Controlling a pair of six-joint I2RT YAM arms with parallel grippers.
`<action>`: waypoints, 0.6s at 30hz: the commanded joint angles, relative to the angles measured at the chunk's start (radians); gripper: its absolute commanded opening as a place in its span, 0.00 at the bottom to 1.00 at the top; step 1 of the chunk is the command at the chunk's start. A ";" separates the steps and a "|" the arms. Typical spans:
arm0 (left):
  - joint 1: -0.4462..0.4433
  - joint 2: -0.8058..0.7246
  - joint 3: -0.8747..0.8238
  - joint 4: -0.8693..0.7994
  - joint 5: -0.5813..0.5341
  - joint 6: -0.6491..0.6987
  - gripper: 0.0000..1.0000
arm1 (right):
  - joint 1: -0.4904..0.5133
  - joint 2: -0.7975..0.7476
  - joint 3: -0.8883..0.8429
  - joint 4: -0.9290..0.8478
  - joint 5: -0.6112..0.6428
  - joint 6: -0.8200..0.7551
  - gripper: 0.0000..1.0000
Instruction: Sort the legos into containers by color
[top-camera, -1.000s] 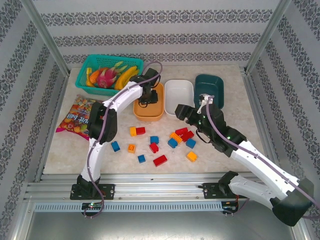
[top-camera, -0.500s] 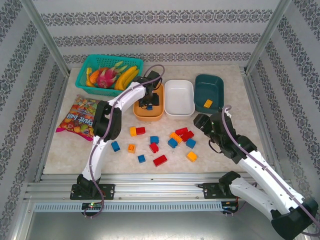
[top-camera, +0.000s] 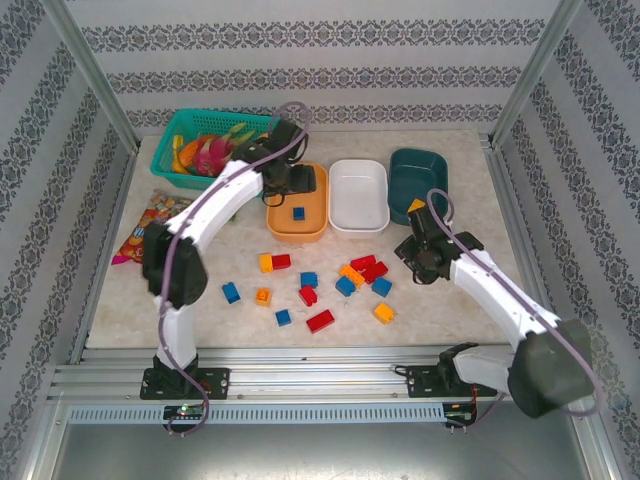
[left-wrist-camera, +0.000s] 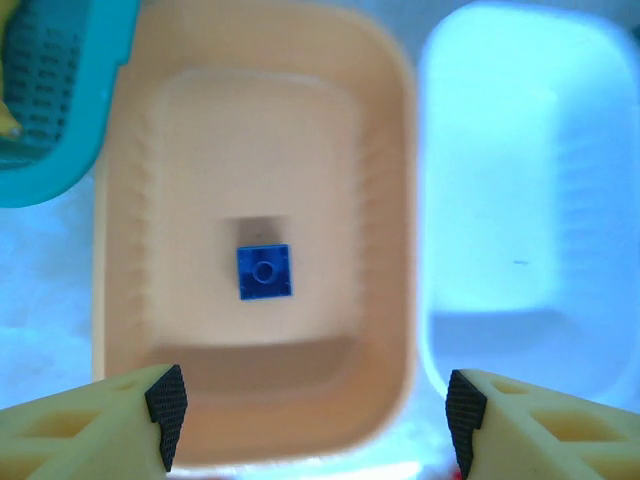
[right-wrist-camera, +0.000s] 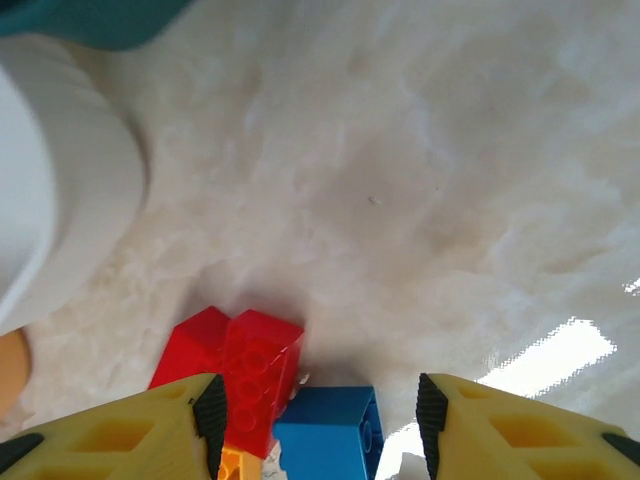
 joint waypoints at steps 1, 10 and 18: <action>-0.032 -0.171 -0.177 0.118 0.068 0.013 0.72 | -0.009 0.090 0.053 0.030 -0.073 0.019 0.56; -0.076 -0.637 -0.651 0.239 0.125 -0.042 0.73 | 0.022 0.281 0.105 0.082 -0.104 0.067 0.55; -0.076 -0.842 -0.760 0.153 0.098 -0.077 0.73 | 0.052 0.408 0.164 0.088 -0.097 0.100 0.55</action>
